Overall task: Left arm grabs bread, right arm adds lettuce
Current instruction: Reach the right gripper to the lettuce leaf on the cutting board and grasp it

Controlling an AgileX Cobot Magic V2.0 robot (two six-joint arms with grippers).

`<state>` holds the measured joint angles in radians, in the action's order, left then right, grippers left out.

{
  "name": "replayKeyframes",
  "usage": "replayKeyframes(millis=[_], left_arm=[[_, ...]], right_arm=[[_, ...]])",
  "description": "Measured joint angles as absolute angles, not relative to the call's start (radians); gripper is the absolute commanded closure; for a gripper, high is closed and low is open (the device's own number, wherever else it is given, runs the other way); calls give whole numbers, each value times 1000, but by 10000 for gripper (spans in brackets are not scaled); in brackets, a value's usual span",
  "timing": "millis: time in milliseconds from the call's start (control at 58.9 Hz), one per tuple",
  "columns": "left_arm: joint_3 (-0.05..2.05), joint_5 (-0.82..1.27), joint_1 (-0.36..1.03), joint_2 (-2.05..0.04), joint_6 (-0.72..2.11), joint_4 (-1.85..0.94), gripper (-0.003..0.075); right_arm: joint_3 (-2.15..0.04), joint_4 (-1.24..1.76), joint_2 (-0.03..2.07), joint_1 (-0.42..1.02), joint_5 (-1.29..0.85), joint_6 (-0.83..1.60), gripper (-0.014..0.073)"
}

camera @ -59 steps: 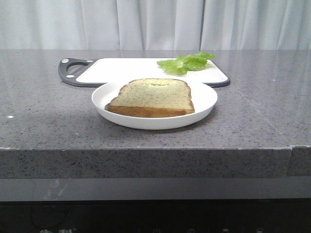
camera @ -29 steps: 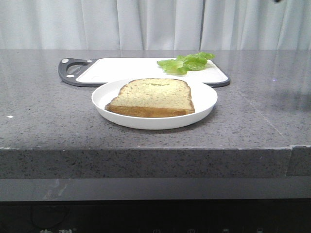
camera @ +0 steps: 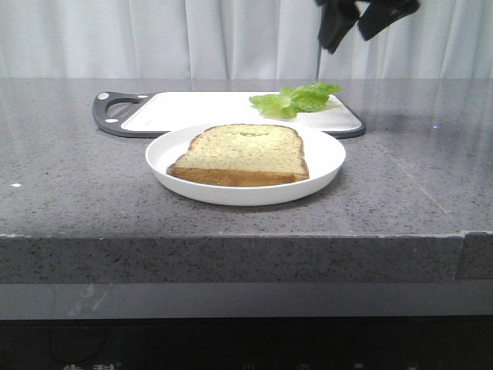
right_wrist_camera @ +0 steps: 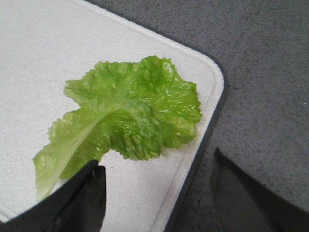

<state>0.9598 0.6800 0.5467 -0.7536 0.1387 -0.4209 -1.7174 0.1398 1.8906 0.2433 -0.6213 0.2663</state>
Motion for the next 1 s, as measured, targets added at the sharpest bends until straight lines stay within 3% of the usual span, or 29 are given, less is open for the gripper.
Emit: replayKeyframes(millis=[255, 679, 730, 1002], left_arm=[[960, 670, 547, -754, 139, -421, 741], [960, 663, 547, -754, 139, -421, 741], [960, 661, 547, -754, 139, -421, 741], [960, 642, 547, -754, 139, -421, 741]], right_arm=[[-1931, 138, 2079, 271, -714, 350, 106], [-1969, 71, 2156, 278, -733, 372, 130], [-1971, 69, 2156, 278, -739, 372, 174], [-1973, 61, 2156, 278, -760, 372, 623]])
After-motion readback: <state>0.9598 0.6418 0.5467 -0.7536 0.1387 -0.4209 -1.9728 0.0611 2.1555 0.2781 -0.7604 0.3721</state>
